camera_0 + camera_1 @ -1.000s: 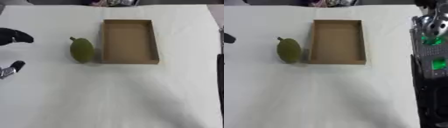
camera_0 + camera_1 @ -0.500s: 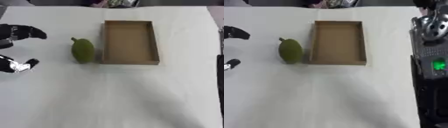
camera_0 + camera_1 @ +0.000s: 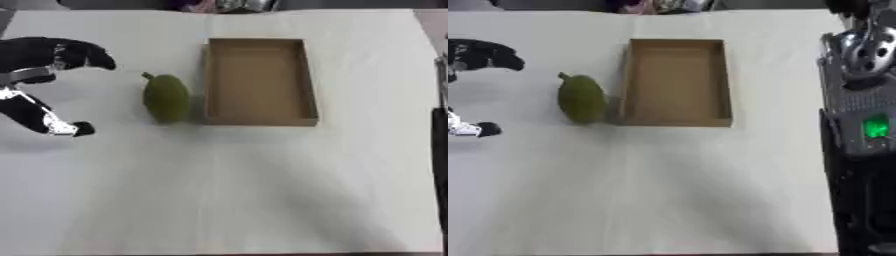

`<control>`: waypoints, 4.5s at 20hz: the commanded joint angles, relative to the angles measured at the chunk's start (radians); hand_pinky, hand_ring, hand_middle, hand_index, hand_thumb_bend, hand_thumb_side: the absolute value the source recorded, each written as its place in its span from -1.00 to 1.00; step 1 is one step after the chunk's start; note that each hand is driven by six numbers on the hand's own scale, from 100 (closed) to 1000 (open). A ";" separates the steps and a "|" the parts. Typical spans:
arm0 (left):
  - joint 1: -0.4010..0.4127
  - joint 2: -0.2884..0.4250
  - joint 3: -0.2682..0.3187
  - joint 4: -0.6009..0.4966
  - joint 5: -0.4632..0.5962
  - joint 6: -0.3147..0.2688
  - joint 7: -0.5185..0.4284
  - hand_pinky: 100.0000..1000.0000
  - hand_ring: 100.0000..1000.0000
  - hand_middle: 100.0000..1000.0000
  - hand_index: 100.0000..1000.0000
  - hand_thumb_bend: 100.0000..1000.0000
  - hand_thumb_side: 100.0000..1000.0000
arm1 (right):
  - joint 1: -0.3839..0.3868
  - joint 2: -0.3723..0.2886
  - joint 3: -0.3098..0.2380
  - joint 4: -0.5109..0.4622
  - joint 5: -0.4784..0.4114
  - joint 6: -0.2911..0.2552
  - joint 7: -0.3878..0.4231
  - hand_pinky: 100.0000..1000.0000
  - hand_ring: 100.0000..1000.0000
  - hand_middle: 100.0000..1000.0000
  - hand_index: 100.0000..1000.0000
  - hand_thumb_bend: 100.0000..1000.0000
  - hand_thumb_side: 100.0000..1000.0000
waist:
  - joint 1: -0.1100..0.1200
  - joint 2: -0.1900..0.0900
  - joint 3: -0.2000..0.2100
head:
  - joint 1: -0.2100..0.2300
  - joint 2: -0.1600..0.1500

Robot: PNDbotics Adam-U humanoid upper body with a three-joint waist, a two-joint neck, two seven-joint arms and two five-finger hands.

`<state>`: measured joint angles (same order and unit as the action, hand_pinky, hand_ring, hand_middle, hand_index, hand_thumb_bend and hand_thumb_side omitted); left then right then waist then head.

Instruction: Pick up objects on the table and place them in the box.

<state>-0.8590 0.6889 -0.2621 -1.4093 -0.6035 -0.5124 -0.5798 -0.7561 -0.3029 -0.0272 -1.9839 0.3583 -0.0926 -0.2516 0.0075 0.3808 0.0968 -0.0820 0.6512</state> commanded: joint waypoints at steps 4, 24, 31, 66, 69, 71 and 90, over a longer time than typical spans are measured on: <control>-0.057 -0.046 0.033 0.057 -0.098 -0.029 0.017 0.97 0.97 0.74 0.94 -0.18 -0.22 | -0.004 -0.002 -0.003 -0.016 -0.009 -0.006 -0.007 0.28 -0.52 0.07 0.39 -1.00 0.01 | 0.006 -0.031 0.002 | -0.008 0.006; -0.116 -0.224 0.075 0.167 -0.170 -0.023 -0.060 0.92 0.95 0.73 0.95 -0.50 -0.28 | -0.007 -0.001 -0.006 -0.016 -0.003 -0.006 -0.012 0.28 -0.52 0.07 0.39 -1.00 0.01 | 0.008 -0.033 -0.003 | -0.023 0.007; -0.127 -0.257 0.080 0.180 -0.205 -0.031 -0.072 0.92 0.96 0.74 0.95 -0.50 -0.32 | -0.009 0.003 -0.006 -0.016 -0.007 -0.005 -0.013 0.28 -0.52 0.07 0.39 -1.00 0.01 | 0.003 -0.029 -0.008 | -0.017 0.003; -0.121 -0.319 0.088 0.262 -0.300 -0.002 -0.054 0.55 0.60 0.30 0.64 -1.00 -0.97 | -0.006 0.015 -0.011 -0.016 -0.023 -0.010 -0.038 0.28 -0.53 0.05 0.38 -1.00 0.02 | 0.002 -0.021 -0.029 | -0.004 -0.007; -0.119 -0.312 0.085 0.225 -0.265 0.015 -0.044 0.31 0.35 0.10 0.46 -1.00 -0.90 | -0.003 0.014 -0.013 -0.016 -0.023 -0.008 -0.040 0.28 -0.53 0.05 0.38 -1.00 0.02 | 0.002 -0.022 -0.027 | -0.005 -0.005; -0.120 -0.308 0.082 0.199 -0.246 0.029 -0.031 0.18 0.19 0.01 0.37 -1.00 -0.87 | -0.003 0.014 -0.014 -0.016 -0.023 -0.008 -0.042 0.28 -0.53 0.05 0.38 -1.00 0.02 | 0.002 -0.023 -0.025 | -0.005 -0.004; -0.184 -0.347 0.197 0.097 -0.406 0.167 0.233 -0.14 -0.12 -0.35 0.02 -1.00 -0.78 | -0.056 0.041 -0.016 -0.016 -0.007 -0.044 -0.052 0.27 -0.49 0.04 0.37 -1.00 0.03 | -0.010 -0.033 -0.059 | 0.029 0.002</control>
<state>-1.0146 0.3355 -0.0854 -1.2996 -0.9903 -0.3530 -0.3691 -0.7941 -0.2582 -0.0376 -1.9839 0.3427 -0.1283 -0.3039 -0.0034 0.3759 0.0359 -0.0592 0.6582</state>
